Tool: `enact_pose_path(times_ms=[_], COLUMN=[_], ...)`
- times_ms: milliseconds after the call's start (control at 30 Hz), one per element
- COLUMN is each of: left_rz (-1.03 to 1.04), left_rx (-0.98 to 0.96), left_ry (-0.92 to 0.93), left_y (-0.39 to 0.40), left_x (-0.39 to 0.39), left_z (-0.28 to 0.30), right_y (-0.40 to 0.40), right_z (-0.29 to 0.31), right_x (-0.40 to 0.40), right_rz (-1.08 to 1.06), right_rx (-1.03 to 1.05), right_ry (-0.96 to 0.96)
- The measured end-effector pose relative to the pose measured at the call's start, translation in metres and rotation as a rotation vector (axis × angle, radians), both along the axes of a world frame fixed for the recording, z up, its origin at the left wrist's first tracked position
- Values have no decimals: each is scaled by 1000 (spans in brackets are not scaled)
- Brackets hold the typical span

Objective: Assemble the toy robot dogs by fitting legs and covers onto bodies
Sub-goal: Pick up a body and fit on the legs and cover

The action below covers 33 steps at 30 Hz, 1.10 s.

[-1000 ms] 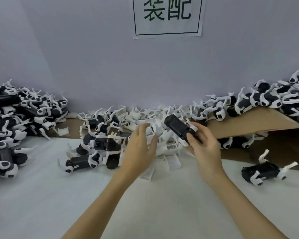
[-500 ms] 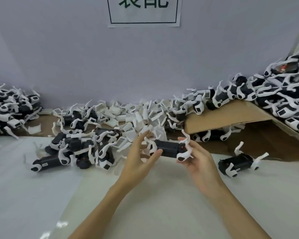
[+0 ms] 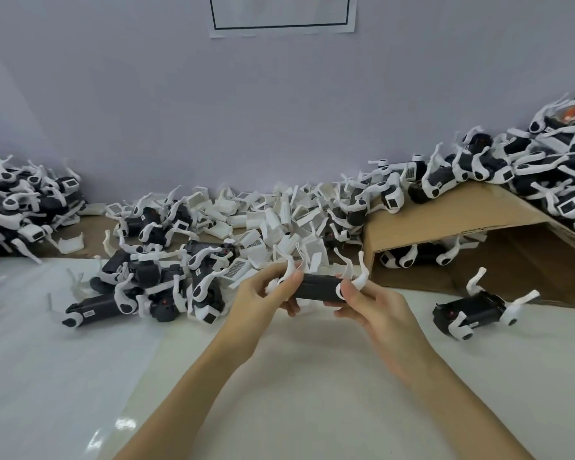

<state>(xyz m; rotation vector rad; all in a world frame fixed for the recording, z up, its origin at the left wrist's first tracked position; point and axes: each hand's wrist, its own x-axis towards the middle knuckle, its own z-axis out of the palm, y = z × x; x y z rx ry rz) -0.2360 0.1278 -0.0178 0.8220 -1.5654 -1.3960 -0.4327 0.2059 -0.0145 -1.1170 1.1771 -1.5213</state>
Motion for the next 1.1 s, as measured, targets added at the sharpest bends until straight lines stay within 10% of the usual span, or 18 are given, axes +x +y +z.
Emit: enact_pose_path(times_ms=[400,567,767,1100], left_rz=[-243,-279,-33,-139], left_rx=[108,354,193,13], left_ry=[55,455,42,-15], left_y=[-16,-17,2,-3], left_x=[15,12,-4,13], left_z=[-11,-1,1,1], right_y=[5,3,1,3], right_z=[6,4,-3,-3], right_x=[-35,-36,-21,-11], right_rz=[508,427,295,117], right_rx=[160,131,75,17], right_ry=[-149,-452,-177,140])
